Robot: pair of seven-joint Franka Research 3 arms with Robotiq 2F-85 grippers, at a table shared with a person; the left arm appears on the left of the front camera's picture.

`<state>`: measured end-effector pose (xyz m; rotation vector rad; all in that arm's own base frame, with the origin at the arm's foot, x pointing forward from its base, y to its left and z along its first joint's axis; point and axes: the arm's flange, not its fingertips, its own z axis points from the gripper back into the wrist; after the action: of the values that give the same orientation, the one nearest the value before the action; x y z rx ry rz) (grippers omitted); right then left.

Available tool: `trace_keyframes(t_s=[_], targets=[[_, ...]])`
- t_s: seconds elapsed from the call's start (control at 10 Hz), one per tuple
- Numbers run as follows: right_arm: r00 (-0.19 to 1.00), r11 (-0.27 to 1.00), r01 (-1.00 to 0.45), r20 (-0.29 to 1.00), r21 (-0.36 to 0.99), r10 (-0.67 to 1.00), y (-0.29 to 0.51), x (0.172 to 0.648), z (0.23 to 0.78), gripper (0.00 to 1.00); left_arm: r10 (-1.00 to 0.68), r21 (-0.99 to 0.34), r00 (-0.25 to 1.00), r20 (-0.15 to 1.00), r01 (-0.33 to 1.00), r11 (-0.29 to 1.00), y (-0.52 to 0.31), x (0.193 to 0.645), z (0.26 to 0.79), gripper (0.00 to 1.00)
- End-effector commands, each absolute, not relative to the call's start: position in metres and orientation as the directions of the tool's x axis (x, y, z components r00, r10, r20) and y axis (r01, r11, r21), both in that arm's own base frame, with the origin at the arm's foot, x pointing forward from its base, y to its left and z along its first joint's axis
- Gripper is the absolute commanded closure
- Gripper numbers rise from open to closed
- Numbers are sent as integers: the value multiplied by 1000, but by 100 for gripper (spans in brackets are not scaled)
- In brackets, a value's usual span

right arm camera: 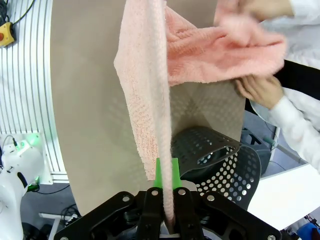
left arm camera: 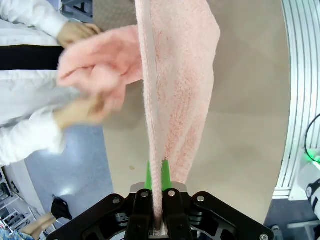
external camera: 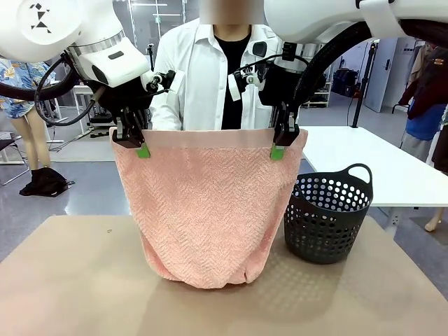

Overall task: Fold the towel.
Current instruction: Release the end of the 100 cm Hotel Towel you were holding and grab the top end of the folded side.

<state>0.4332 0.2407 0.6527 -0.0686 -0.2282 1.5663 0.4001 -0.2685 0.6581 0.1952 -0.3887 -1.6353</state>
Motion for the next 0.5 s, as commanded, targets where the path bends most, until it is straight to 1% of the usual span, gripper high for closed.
trace_keyframes(t_s=[0.0,0.4], targets=[[-13,6,-981,94,-194,995,240,432,654,100,-989,364,-108,101,929,-64,-268,400,658,100],[-13,6,-981,94,-194,995,240,432,654,100,-989,364,-108,101,929,-64,-268,400,658,100]])
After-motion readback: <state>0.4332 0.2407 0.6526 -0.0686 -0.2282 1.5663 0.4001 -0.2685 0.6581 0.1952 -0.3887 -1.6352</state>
